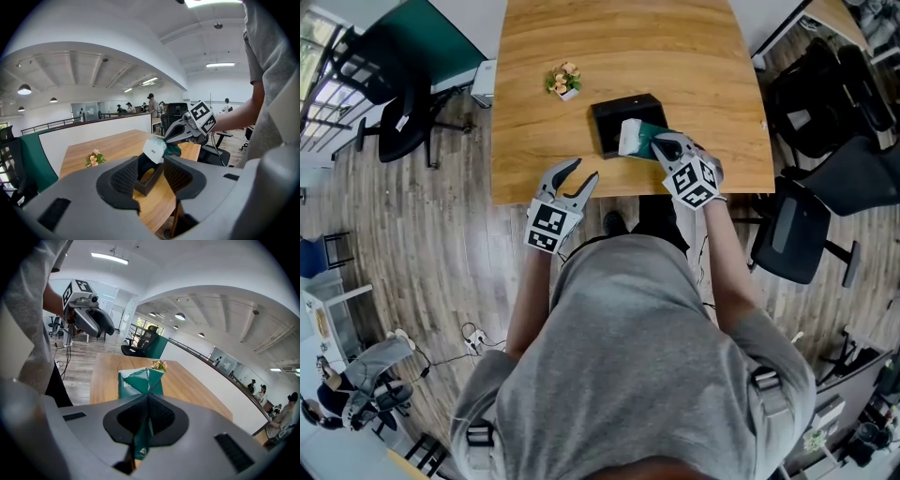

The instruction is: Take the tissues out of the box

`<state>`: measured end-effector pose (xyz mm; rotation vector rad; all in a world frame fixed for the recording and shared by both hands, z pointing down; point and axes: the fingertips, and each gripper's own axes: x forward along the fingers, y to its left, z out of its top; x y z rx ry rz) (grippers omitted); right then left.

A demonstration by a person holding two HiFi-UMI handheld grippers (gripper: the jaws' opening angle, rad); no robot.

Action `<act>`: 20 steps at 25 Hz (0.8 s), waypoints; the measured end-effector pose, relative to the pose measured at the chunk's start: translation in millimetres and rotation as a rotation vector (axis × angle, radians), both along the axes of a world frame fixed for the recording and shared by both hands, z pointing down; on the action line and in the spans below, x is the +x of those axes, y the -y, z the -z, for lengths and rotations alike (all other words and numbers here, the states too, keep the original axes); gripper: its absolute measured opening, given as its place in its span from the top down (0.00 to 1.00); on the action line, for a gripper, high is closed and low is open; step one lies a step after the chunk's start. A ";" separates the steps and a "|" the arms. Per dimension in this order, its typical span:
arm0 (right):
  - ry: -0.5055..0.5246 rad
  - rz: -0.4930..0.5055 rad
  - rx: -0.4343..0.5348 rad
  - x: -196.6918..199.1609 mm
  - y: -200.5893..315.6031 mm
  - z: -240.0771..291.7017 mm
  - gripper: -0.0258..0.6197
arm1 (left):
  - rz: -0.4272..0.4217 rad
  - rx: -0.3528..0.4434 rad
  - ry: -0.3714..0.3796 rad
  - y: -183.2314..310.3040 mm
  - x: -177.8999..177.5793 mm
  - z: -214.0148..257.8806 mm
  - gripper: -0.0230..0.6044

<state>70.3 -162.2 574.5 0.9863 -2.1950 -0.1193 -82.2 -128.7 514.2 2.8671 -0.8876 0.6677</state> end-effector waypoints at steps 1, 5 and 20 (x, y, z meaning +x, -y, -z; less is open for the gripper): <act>0.001 -0.001 -0.001 0.5 -0.9 0.2 0.95 | -0.002 -0.001 -0.001 -0.4 0.7 0.7 0.67; 0.003 -0.003 0.003 2.0 -2.4 0.4 0.95 | -0.008 0.005 -0.005 0.5 3.0 3.5 0.67; 0.008 -0.021 -0.006 15.2 -5.5 -3.8 0.95 | -0.016 -0.002 0.001 2.1 15.7 0.0 0.67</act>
